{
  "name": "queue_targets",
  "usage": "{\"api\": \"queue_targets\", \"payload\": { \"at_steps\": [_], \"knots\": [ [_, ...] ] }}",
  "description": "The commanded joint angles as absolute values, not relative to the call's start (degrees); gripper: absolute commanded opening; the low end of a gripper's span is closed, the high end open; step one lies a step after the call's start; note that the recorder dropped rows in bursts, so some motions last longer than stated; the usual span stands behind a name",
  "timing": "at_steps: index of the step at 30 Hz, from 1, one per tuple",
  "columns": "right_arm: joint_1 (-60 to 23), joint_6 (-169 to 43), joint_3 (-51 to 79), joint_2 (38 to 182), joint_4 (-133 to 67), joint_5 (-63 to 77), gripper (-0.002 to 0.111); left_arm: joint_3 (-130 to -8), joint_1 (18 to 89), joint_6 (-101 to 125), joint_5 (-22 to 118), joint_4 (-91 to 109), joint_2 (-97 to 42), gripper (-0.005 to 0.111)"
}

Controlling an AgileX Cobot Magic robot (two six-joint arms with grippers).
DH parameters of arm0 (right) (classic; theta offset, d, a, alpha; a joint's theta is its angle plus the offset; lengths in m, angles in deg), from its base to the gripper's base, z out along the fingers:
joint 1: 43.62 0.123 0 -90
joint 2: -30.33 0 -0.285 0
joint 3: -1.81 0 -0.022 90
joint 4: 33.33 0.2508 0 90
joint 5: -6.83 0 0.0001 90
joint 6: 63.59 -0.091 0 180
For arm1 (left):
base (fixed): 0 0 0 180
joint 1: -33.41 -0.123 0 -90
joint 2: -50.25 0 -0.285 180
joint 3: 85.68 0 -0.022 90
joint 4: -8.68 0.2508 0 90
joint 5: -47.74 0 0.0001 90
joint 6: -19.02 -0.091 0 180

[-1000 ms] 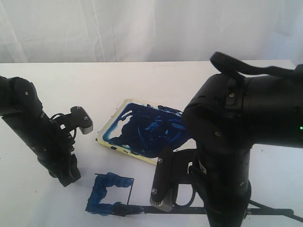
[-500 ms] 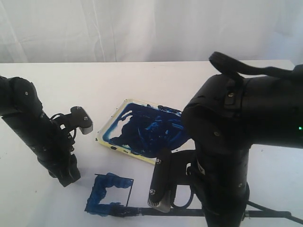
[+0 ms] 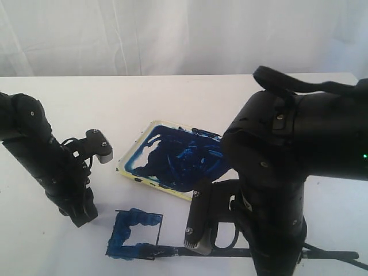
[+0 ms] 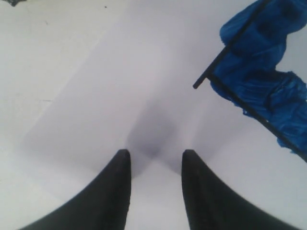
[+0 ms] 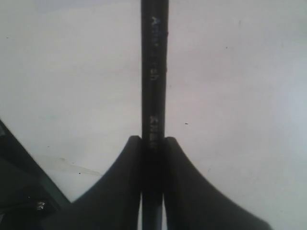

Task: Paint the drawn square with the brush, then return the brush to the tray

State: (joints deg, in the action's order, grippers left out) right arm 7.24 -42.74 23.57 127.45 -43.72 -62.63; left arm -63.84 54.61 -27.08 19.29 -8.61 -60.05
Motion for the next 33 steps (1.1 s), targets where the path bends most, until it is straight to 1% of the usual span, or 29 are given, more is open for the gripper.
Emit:
{"api": "queue_targets", "payload": {
  "at_steps": [1, 8, 17, 26, 31, 33],
  "knots": [
    [7.3, -43.4, 23.7, 125.6, -44.5, -63.1, 0.000, -63.1, 54.7, -26.7, 16.8, -7.2, -61.1, 0.042],
    [7.3, -43.4, 23.7, 124.0, -44.5, -63.1, 0.000, -63.1, 54.7, -26.7, 16.8, -7.2, -61.1, 0.042],
    [7.3, -43.5, 23.7, 127.1, -44.8, -55.7, 0.000, -63.1, 54.7, -26.7, 16.8, -7.2, -61.1, 0.042],
    [7.3, -52.5, 23.7, 130.0, -54.5, -51.7, 0.000, -63.1, 54.7, -26.7, 16.8, -7.2, -61.1, 0.042],
    [7.3, -50.9, 23.7, 130.0, -53.4, -51.1, 0.000, -63.1, 54.7, -26.7, 16.8, -7.2, -61.1, 0.042],
    [7.3, -47.3, 23.7, 130.0, -51.9, -52.0, 0.000, -63.1, 54.7, -26.7, 16.8, -7.2, -61.1, 0.042]
  ]
}}
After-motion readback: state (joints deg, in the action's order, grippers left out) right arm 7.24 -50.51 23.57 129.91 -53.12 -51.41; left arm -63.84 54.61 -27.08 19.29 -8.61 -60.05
